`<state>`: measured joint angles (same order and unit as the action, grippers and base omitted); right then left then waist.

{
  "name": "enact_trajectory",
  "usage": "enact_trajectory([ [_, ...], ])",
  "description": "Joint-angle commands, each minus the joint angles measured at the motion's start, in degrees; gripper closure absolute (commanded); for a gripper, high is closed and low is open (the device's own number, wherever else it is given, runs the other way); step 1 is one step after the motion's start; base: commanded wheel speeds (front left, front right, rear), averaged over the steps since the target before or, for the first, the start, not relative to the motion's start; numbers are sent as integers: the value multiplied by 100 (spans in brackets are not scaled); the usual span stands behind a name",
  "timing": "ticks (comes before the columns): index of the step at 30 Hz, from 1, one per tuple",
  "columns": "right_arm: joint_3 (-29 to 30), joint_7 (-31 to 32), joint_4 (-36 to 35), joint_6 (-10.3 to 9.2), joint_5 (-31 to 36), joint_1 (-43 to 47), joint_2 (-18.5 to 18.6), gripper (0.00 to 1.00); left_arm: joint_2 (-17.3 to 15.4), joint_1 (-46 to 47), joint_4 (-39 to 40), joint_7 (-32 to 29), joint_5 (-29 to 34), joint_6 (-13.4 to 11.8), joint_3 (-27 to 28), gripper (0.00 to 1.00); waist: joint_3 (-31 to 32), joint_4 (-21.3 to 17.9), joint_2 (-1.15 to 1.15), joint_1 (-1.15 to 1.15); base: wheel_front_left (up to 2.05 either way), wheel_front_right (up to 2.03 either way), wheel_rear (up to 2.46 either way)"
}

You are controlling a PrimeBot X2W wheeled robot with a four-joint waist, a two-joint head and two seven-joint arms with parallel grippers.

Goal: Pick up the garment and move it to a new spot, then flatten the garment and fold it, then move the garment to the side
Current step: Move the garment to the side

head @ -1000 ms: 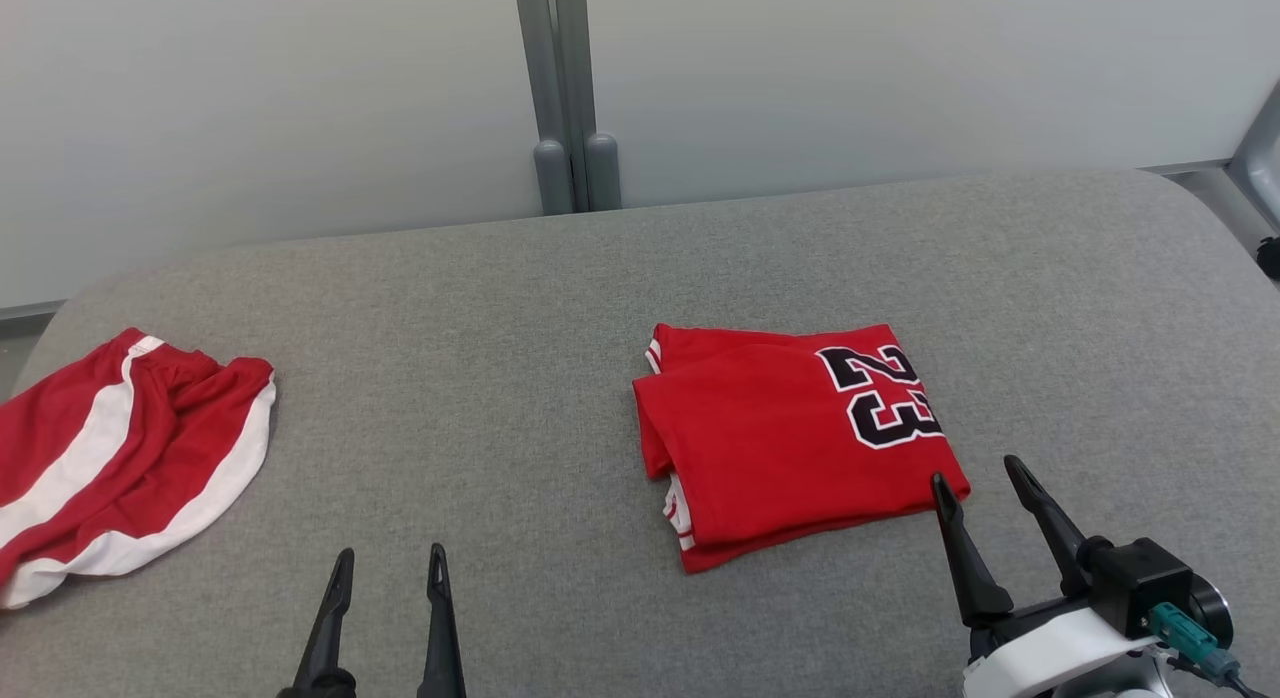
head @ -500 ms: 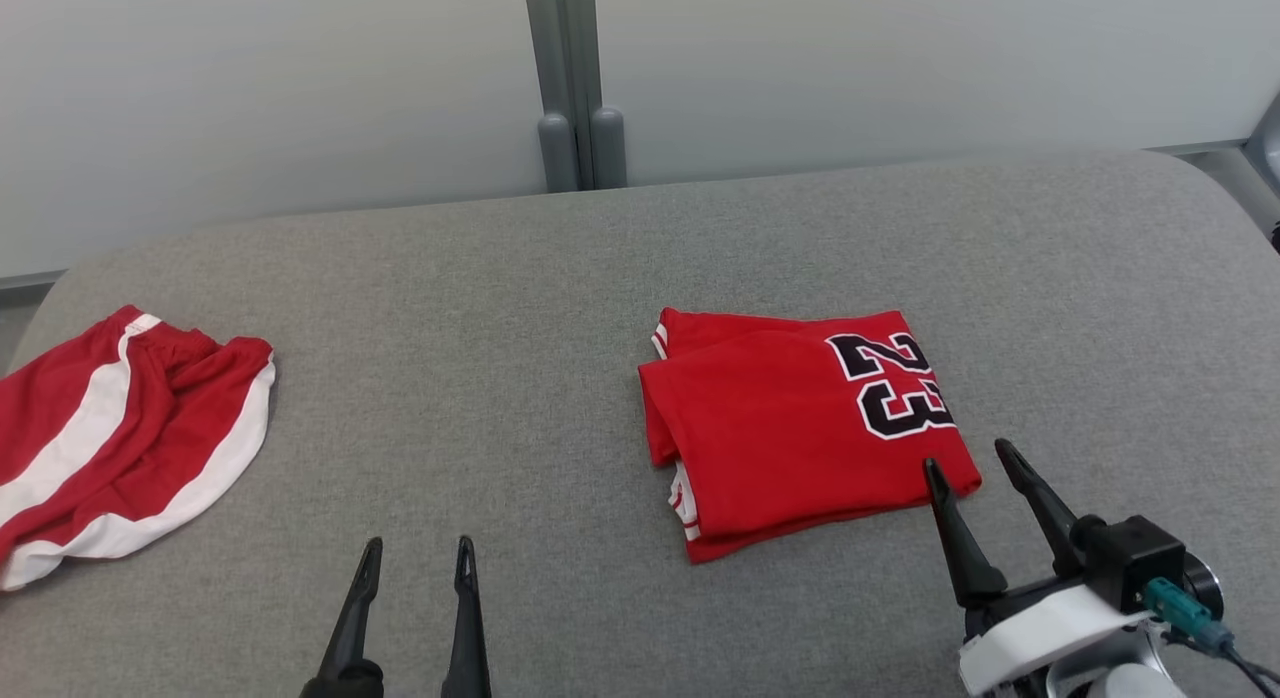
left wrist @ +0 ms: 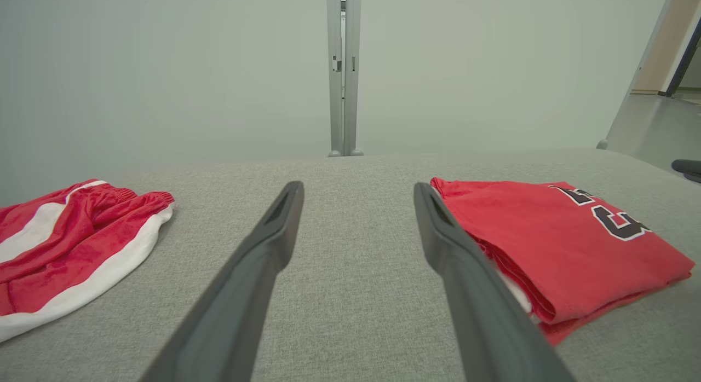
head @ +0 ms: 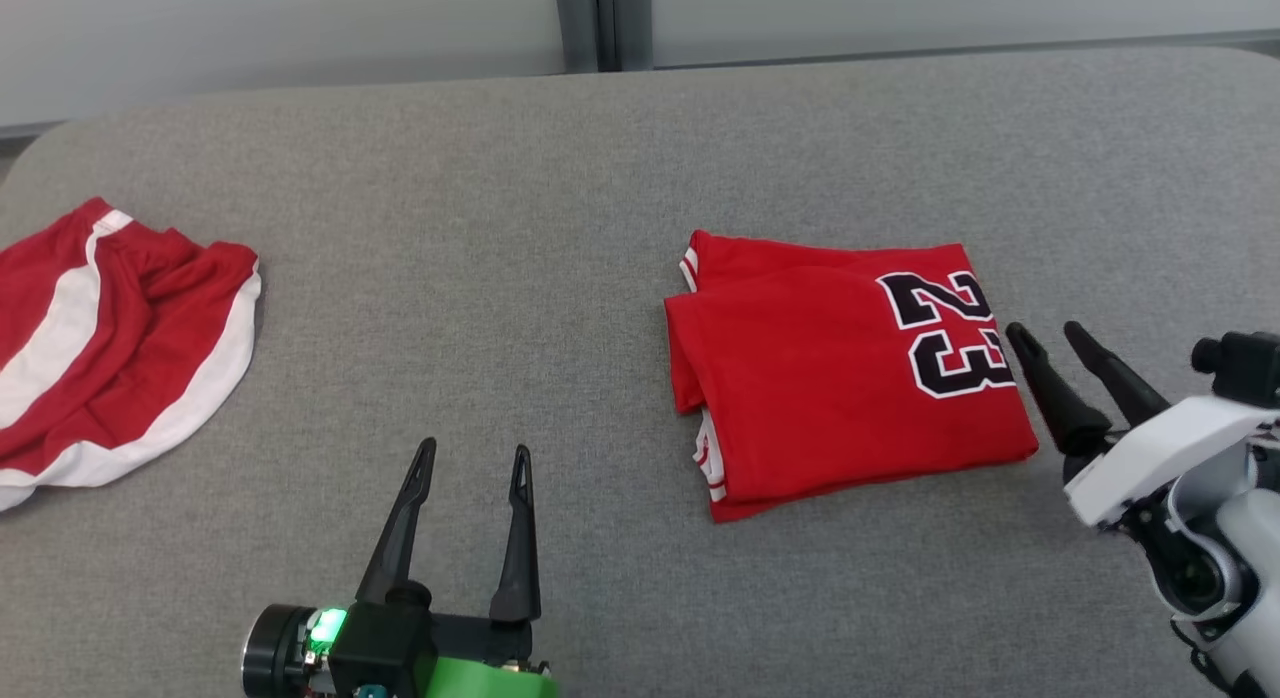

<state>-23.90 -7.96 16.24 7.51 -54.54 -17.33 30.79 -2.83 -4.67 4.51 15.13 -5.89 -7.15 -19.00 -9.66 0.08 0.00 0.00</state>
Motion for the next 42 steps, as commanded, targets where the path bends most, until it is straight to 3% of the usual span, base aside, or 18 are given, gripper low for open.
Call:
enact_trajectory([
  [1,-75,235,-44,-4,-440,-107,130,0,-13,146,-12,1,23,-31,-24,0,-413,202,0,0,0,0,0],
  [4,-112,657,-28,-2,-1239,-309,560,0,-13,306,-34,1,4,-45,-88,0,-606,269,0,0,0,0,0],
  [9,-153,1033,69,-2,-2030,-530,865,0,-14,522,-62,1,28,-31,-219,0,-893,365,0,0,0,0,0],
  [20,-556,1578,294,-3,-2615,-771,1107,0,-14,787,-112,1,67,-53,-387,0,-1268,506,0,0,0,0,0],
  [21,-605,1619,265,-3,-2644,-799,1120,10,-14,801,-116,1,71,-47,-394,0,-1292,503,0,0,0,0,0],
  [22,-633,1630,251,-5,-2657,-822,1133,65,-14,808,-117,1,78,-41,-397,0,-1313,498,0,0,0,0,0],
  [23,-676,1646,200,-6,-2660,-863,1148,100,-14,826,-111,1,90,-37,-403,0,-1353,489,0,0,0,0,0],
  [34,-701,1062,77,-5,-2152,-2083,1577,100,-15,1233,35,1,306,143,-402,0,-2040,257,0,0,0,0,0],
  [42,-534,739,532,-5,-1948,-2936,2237,100,-28,1638,314,1,549,300,-438,0,-2738,136,0,0,0,0,0],
])
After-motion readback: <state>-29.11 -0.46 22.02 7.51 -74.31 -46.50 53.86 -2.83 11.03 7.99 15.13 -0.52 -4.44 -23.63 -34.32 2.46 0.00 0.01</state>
